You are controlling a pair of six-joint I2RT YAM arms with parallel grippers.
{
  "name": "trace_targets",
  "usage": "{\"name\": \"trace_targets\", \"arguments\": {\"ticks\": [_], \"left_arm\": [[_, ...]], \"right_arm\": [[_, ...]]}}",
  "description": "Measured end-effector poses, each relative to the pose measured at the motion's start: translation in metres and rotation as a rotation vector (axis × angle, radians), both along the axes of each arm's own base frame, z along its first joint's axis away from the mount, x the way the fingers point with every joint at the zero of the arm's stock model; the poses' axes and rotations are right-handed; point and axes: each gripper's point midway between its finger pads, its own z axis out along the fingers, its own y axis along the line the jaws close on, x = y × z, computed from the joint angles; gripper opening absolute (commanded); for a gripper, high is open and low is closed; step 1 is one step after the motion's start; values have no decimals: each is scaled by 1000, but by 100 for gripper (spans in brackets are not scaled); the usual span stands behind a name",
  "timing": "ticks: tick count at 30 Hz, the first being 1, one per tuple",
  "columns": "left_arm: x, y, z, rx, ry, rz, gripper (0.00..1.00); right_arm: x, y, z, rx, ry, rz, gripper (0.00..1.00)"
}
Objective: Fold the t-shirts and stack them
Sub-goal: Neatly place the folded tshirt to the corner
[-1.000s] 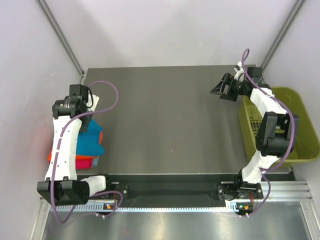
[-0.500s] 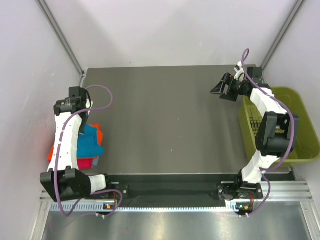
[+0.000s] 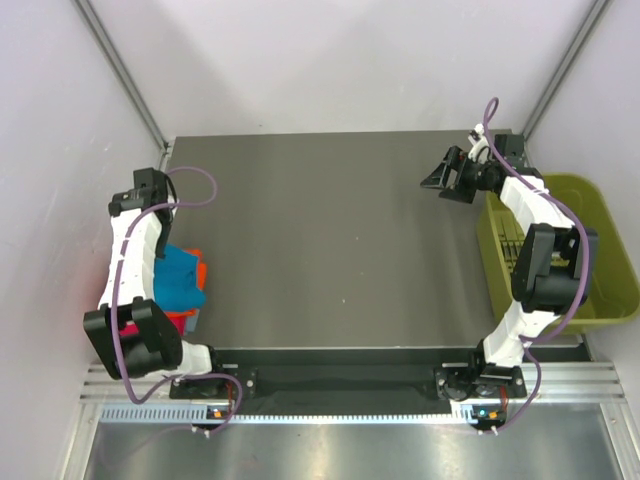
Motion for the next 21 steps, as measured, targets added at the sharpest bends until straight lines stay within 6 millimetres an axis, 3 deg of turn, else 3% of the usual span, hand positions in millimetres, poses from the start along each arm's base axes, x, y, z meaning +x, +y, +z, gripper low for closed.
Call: {"name": "trace_targets", "arguments": {"ticks": [13, 16, 18, 21], "left_arm": [[8, 10, -3, 20, -30, 45, 1], [7, 15, -3, 29, -41, 76, 14], [9, 19, -2, 38, -57, 91, 18], [12, 22, 0, 52, -81, 106, 37]], "right_arm": [[0, 0, 0, 2, 1, 0, 82], [0, -1, 1, 2, 1, 0, 82], [0, -3, 1, 2, 1, -5, 82], [0, -3, 1, 2, 2, -6, 82]]}}
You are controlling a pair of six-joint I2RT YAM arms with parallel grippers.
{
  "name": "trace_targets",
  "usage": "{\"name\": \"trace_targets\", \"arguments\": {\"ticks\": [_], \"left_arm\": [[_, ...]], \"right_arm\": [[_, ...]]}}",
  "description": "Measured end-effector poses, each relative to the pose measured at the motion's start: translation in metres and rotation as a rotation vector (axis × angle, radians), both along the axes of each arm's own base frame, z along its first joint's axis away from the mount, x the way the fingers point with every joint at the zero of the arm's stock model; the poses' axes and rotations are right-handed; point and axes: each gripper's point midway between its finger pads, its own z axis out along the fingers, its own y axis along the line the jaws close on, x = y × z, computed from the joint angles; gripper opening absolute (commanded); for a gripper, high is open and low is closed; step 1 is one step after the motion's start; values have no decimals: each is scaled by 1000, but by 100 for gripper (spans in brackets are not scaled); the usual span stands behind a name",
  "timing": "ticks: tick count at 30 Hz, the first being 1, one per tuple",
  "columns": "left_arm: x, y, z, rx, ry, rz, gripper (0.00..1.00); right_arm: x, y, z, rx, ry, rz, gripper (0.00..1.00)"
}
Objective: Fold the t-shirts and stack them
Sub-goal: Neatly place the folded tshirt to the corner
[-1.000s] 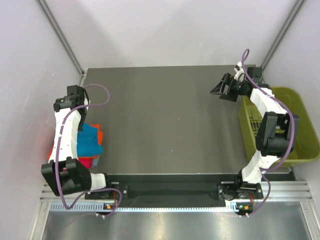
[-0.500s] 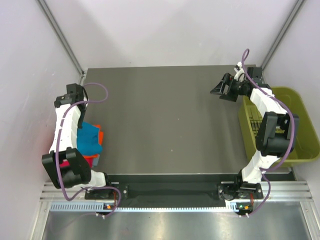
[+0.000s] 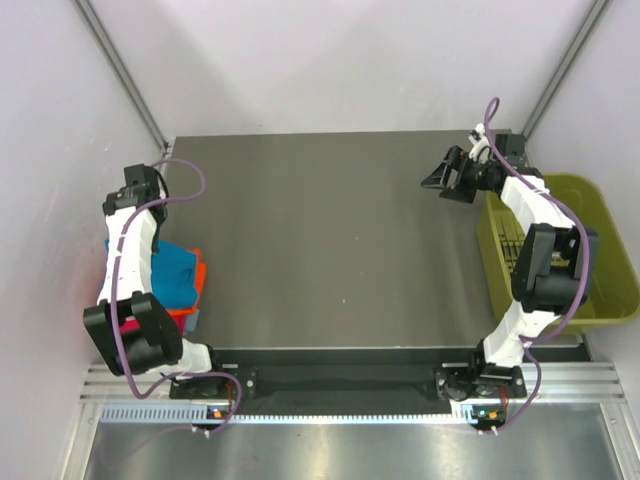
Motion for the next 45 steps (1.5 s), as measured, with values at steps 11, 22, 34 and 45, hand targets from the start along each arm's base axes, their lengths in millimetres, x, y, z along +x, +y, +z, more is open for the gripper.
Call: {"name": "trace_targets", "arguments": {"ticks": [11, 22, 34, 45], "left_arm": [[59, -7, 80, -28, -378, -22, 77], [127, -123, 201, -550, -875, -400, 99], [165, -157, 177, -806, -942, -417, 99], [168, -168, 143, -858, -884, -376, 99]], "right_arm": [[0, -2, 0, 2, 1, -4, 84], [-5, -19, 53, -75, -143, -37, 99], [-50, -98, 229, -492, -596, -446, 100], [-111, -140, 218, -721, -521, -601, 100]]}}
